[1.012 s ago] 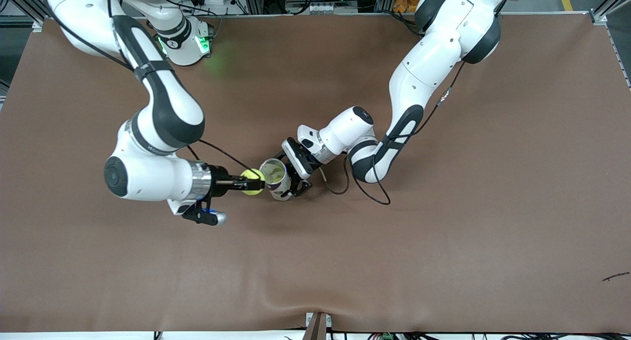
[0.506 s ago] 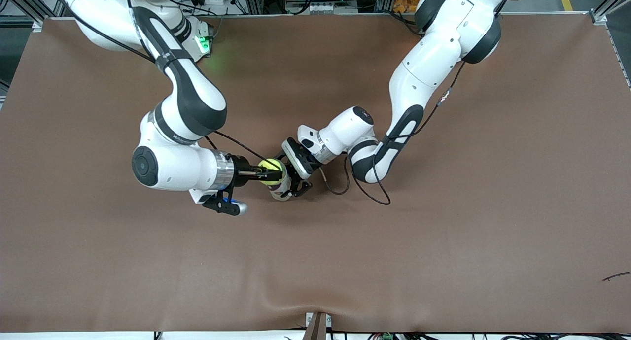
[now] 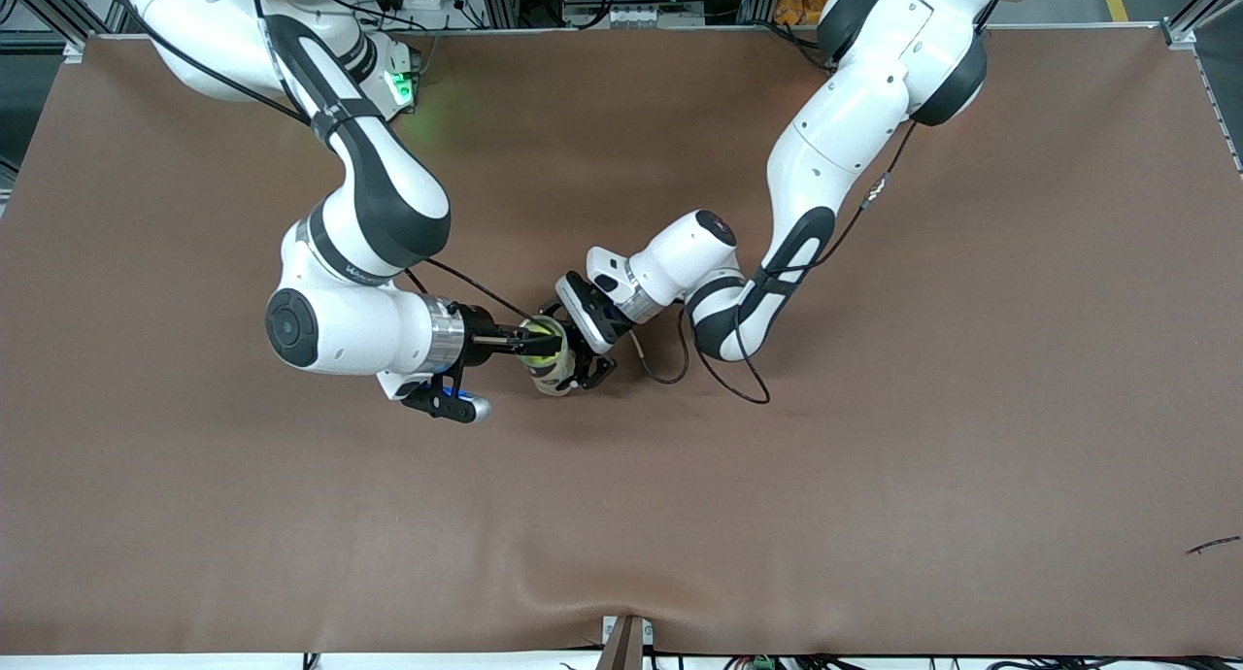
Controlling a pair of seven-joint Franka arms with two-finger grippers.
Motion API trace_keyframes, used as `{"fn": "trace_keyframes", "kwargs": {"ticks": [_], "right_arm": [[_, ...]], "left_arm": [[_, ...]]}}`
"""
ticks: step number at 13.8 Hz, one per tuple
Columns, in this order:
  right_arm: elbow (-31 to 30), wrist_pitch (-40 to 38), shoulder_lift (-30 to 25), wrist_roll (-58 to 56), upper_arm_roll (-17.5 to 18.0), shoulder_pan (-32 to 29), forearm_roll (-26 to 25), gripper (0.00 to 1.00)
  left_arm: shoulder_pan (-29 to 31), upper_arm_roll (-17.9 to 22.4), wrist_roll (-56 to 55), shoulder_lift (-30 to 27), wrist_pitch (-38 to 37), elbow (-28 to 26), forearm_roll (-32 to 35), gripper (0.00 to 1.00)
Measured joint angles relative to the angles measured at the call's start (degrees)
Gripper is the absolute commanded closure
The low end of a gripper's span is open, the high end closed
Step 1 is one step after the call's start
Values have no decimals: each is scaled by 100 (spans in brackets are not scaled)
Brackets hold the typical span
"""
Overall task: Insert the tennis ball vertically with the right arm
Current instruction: 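Carry the second ball over the can and drop it in with the right gripper, then withdraw the right gripper while the left gripper sets the can down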
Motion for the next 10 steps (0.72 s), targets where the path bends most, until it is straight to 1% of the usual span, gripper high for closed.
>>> {"fn": "trace_keyframes", "kwargs": {"ticks": [7, 8, 10], "right_arm": [[1, 1, 0, 0, -47, -9, -68, 0], [7, 1, -1, -6, -74, -38, -217, 0], [23, -36, -58, -155, -95, -169, -673, 0]], "left_arm": [[9, 6, 0, 0, 0, -24, 0, 0], [14, 8, 0, 0, 0, -53, 0, 0], [21, 11, 0, 1, 0, -147, 2, 0]]}}
